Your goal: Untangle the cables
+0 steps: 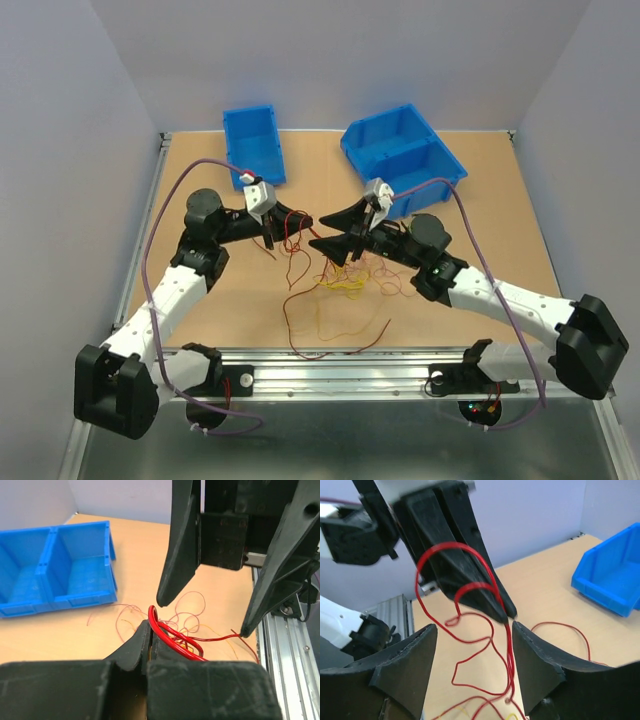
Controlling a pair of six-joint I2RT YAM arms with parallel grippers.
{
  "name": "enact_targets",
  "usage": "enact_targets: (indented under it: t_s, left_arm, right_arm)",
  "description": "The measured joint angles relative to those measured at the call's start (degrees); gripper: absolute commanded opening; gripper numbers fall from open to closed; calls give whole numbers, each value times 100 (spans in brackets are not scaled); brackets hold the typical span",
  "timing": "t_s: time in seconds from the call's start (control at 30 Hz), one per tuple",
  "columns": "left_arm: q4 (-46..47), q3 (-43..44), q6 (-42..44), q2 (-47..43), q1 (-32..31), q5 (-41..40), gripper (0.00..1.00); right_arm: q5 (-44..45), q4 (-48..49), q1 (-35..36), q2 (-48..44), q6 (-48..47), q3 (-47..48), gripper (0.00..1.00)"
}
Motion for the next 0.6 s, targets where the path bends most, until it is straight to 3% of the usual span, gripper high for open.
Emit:
enact_targets:
  t_s: [0.23,0.33,0.47,0.6]
  left_arm:
    - [-15,0,-81,-564,79,-210,0]
    - [-42,7,-118,-693,79,-229,0]
    - [-457,321,-138,-745,79,-374,0]
    - [-1244,1392,-13,-730,114,-1145,0]
  right_arm:
    - [85,131,0,127,-297,-420,47]
    - [52,179,0,538,-372,-420,28]
    - [28,280,0,1145,-413,-411,25]
    - [42,385,0,1757,-450,-352,20]
